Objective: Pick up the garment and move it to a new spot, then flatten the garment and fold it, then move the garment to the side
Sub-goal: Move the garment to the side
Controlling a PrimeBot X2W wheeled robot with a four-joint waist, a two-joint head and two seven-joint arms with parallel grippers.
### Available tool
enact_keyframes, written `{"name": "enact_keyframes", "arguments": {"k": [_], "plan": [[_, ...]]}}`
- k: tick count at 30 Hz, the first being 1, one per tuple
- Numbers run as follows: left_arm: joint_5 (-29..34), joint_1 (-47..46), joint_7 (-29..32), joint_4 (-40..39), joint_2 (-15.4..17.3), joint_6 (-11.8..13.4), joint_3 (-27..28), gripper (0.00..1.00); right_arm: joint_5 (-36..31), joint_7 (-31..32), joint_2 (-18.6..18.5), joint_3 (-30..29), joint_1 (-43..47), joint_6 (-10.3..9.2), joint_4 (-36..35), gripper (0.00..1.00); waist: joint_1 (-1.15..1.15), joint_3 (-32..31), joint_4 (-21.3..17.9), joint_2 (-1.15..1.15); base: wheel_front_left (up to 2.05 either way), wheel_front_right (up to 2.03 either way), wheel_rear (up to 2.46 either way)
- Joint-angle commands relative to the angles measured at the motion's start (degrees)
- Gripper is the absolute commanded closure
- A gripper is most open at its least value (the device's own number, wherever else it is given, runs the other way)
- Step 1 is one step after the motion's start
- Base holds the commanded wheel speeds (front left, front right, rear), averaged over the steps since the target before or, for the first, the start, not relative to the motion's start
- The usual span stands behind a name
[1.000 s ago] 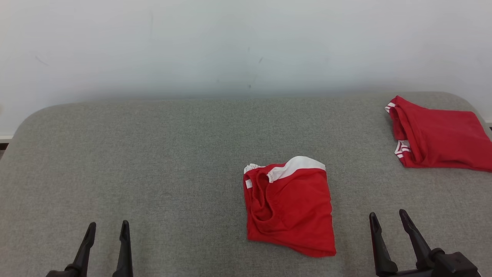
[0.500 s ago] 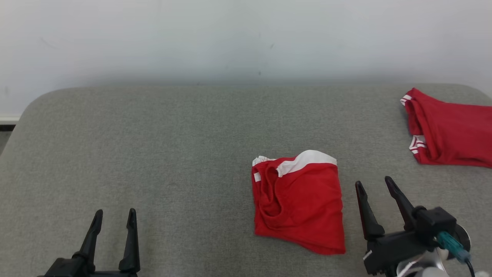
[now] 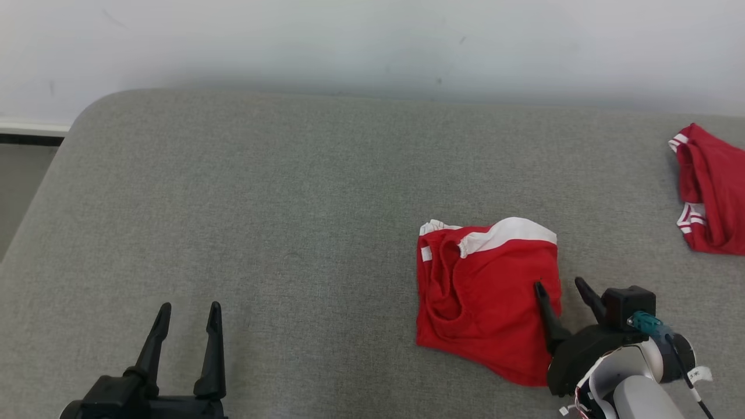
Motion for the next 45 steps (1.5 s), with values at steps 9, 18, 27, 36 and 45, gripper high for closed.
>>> {"name": "enact_keyframes", "arguments": {"k": [9,18,27,36,45], "plan": [[-0.12,-1.67,0.0,0.23,-0.2,0.3,0.8,0.0,1.41,-1.49,1.89,1.41,-1.6,-0.15,10.03,0.31,-0.01,1.96,0.0,0.0,0.0,0.0,0.0],[-0.18,-3.04,0.0,0.34,-0.27,0.26,0.72,0.0,3.4,-3.98,-0.1,5.62,-7.3,-0.17,14.19,1.0,-0.01,3.02,-1.41,0.0,0.0,0.0,0.0],[-0.05,-5.05,0.0,-0.93,-0.37,0.33,-0.01,0.0,6.58,-2.14,-10.71,16.26,-16.53,-0.16,12.35,1.0,-0.01,7.4,-4.27,0.0,0.0,0.0,0.0],[0.61,-9.17,0.0,-4.43,-0.38,0.61,0.04,0.0,11.13,1.92,-24.57,22.68,-27.7,-0.16,4.88,1.0,-0.01,17.41,-9.03,0.0,0.0,0.0,0.0],[2.54,-13.63,0.0,-9.42,0.72,0.0,-0.07,0.0,15.05,6.62,-35.63,24.33,-36.18,-0.16,-2.43,1.0,-0.01,27.27,-15.63,0.0,0.0,0.0,0.0]]}}
